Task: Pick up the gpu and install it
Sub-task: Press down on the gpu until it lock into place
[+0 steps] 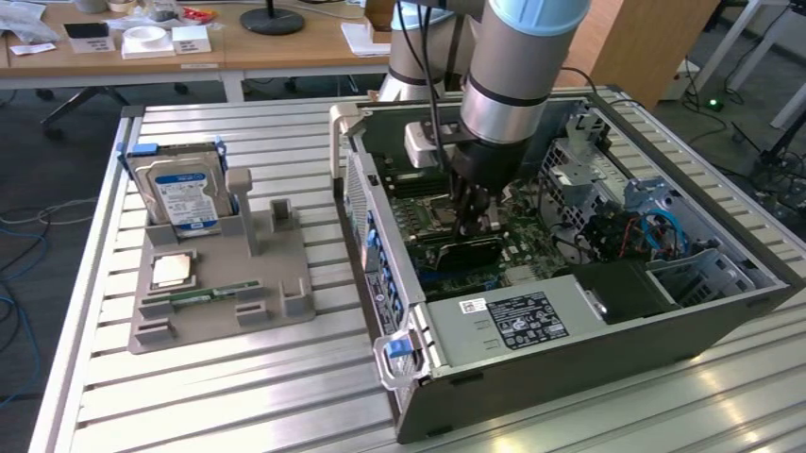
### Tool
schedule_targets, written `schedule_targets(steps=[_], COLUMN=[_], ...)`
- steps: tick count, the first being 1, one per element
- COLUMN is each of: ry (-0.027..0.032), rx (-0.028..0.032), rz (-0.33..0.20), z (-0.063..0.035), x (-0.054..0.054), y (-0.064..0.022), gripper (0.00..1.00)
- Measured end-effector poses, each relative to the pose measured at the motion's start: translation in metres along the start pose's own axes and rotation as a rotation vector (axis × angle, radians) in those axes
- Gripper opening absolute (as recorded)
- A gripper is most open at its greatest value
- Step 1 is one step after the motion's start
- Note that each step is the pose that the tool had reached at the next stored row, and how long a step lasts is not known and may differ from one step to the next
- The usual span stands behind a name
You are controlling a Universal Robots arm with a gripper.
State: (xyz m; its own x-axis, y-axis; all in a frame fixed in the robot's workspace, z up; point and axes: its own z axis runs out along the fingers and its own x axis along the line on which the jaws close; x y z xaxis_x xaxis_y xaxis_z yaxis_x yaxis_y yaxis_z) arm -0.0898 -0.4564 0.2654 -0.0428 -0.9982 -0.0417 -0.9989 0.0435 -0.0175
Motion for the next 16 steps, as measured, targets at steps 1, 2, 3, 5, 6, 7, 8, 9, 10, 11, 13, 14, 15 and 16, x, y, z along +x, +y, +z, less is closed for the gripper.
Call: schedule_targets(steps=[1,2,3,5,6,7,8,9,10,11,13,14,15,16], ry=[0.0001,0.0001,0.0002,0.0002,0.0004,0.0006,0.0005,0.0005,0.0003,0.0002,0.0004,0.0004,0.0004,0.0002], rx=[-0.0001,-0.0001,-0.0001,-0.0001,-0.0002,-0.0003,-0.0003,-0.0003,-0.0002,-0.0001,-0.0002,-0.0003,-0.0003,-0.0002], rz=[0.0,0.0,0.0,0.0,0.0,0.0,0.0,0.0,0.0,0.0,0.0,0.0,0.0,0.0], z=[0.0,0.0,0.0,0.0003,0.0007,0.0008,0.0008,0.0009,0.001,0.0011,0.0015,0.0015,0.0016,0.0017], x=[0.0,0.0,0.0,0.0,0.0001,0.0001,0.0001,0.0001,0.0001,0.0001,0.0001,0.0001,0.0001,0.0001], y=[0.0001,0.0,0.0001,0.0001,0.0001,0.0001,0.0002,0.0002,0.0002,0.0002,0.0006,0.0007,0.0007,0.0007], gripper=[0.11,0.11,0.11,0.11,0.11,0.11,0.11,0.11,0.11,0.11,0.11,0.11,0.11,0.11])
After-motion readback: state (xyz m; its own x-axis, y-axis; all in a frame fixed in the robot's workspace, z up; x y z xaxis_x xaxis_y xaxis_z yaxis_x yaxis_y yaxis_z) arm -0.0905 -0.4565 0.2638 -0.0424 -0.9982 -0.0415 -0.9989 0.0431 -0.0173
